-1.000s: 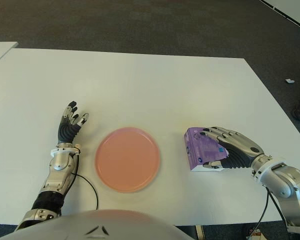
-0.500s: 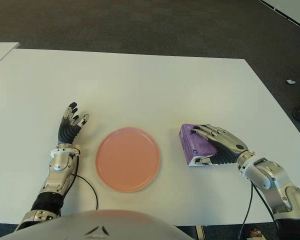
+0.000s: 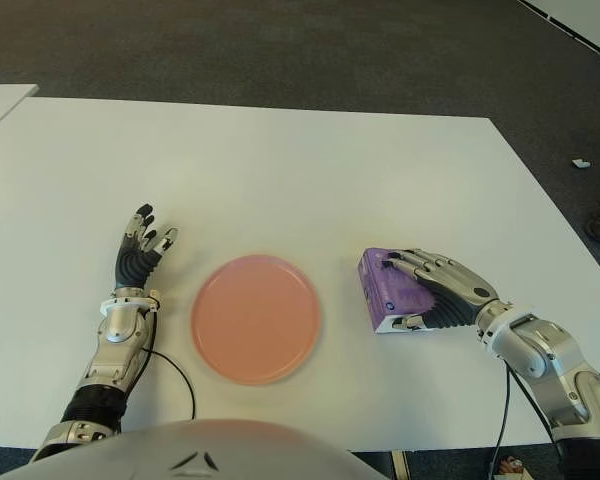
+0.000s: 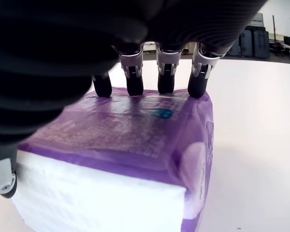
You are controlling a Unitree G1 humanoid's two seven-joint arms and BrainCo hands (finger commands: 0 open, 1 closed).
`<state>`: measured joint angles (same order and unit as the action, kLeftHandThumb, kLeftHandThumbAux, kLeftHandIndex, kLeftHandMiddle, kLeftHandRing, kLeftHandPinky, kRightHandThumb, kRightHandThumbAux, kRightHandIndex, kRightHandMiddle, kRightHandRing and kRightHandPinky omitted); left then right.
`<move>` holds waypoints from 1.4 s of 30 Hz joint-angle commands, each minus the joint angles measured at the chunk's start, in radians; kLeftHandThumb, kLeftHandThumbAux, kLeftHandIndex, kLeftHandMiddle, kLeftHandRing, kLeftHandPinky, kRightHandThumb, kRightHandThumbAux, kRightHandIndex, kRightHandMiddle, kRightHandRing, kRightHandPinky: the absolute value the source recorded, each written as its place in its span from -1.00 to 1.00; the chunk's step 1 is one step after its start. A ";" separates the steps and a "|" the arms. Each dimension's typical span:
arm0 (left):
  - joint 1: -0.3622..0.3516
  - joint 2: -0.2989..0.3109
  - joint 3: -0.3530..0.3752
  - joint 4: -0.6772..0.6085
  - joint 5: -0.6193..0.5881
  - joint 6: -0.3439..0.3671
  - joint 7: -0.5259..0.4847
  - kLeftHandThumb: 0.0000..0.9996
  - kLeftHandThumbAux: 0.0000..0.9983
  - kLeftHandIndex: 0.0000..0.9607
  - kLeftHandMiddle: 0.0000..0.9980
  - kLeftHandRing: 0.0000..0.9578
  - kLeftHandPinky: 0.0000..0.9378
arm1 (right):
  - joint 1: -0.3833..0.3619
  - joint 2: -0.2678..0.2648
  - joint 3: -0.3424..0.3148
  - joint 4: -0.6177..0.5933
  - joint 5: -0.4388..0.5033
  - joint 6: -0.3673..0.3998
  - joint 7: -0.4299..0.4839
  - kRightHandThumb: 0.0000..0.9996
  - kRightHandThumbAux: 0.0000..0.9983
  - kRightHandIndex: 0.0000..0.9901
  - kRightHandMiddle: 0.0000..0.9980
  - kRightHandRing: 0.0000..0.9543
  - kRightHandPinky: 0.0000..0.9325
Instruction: Put the tissue paper into the plate.
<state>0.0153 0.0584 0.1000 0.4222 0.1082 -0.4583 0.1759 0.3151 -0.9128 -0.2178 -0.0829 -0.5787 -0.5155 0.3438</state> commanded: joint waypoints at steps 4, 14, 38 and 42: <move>0.023 0.002 -0.001 0.003 -0.002 0.034 -0.001 -0.83 0.25 -0.96 -0.96 -0.99 -0.94 | 0.038 -0.010 0.005 -0.012 0.021 0.025 0.030 -0.68 -0.02 -1.00 -1.00 -1.00 -1.00; 0.027 0.007 -0.001 -0.009 -0.004 0.037 -0.006 -0.84 0.25 -0.96 -0.95 -0.97 -0.90 | 0.086 -0.021 -0.021 -0.049 0.031 0.033 0.036 -0.69 -0.01 -1.00 -1.00 -1.00 -1.00; 0.026 0.000 0.004 -0.006 -0.015 0.029 0.000 -0.84 0.22 -0.94 -0.94 -0.96 -0.91 | 0.059 0.033 0.131 0.022 -0.208 0.012 -0.142 -0.75 -0.03 -1.00 -1.00 -1.00 -1.00; 0.027 -0.002 0.005 -0.004 -0.016 0.023 0.003 -0.85 0.23 -0.93 -0.94 -0.96 -0.91 | -0.004 0.059 0.242 0.146 -0.352 0.027 -0.284 -0.75 -0.03 -1.00 -1.00 -1.00 -1.00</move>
<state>0.0242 0.0628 0.1024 0.4038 0.0967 -0.4379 0.1759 0.3287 -0.8890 -0.1040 -0.0488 -0.7870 -0.4960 0.1091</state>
